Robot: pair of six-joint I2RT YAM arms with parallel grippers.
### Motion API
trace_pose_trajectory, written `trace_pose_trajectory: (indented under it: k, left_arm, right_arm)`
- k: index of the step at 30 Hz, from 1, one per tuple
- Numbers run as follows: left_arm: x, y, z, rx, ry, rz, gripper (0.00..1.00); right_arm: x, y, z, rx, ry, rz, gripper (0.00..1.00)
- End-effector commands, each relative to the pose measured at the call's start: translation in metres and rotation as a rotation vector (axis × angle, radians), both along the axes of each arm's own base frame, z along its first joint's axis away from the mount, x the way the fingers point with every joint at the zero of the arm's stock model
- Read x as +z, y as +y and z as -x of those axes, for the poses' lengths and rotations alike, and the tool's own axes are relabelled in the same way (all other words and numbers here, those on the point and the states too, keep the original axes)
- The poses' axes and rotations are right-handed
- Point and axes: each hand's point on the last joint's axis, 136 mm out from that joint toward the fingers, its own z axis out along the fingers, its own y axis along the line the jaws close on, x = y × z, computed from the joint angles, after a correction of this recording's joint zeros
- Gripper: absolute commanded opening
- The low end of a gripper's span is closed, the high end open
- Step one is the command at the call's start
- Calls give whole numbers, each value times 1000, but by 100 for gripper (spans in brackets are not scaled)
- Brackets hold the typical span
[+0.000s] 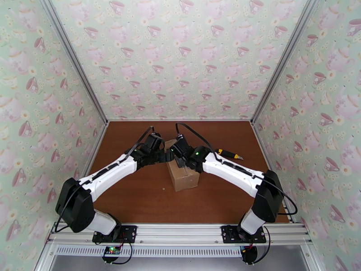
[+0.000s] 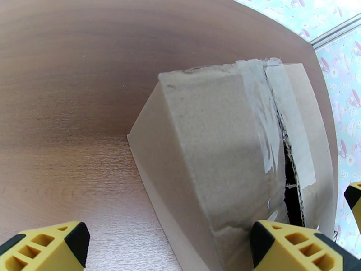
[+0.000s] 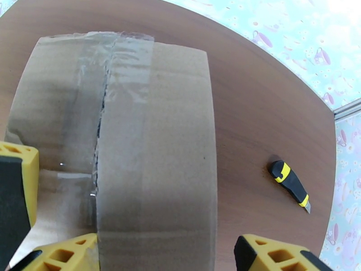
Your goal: Unpack the express box
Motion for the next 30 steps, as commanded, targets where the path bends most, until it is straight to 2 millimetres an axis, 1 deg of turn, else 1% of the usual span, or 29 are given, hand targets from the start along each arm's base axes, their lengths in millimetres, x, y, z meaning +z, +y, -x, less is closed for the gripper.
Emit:
trace_pose_trajectory:
  k: [1, 4, 7, 11, 15, 25, 30]
  left_arm:
    - [-50, 36, 27, 46, 155, -177, 100]
    - [-49, 38, 27, 48, 154, -182, 100]
    - [-49, 38, 28, 50, 153, -184, 100]
    - [-47, 40, 27, 55, 150, -186, 100]
    - [-46, 41, 27, 54, 149, -189, 100]
    - [-46, 44, 29, 58, 148, -198, 100]
    - [-44, 45, 30, 60, 146, -199, 100]
  right_arm:
    - [34, -25, 2, -55, -61, 30, 80]
    - [46, -27, 3, -58, -81, 11, 80]
    - [51, -31, 4, -66, -89, 18, 81]
    - [51, -39, 5, -85, -86, 45, 81]
    - [53, -40, 9, -89, -73, 12, 81]
    - [60, -52, 7, -123, -70, -21, 82]
    - [55, -60, 5, -138, -39, -41, 82]
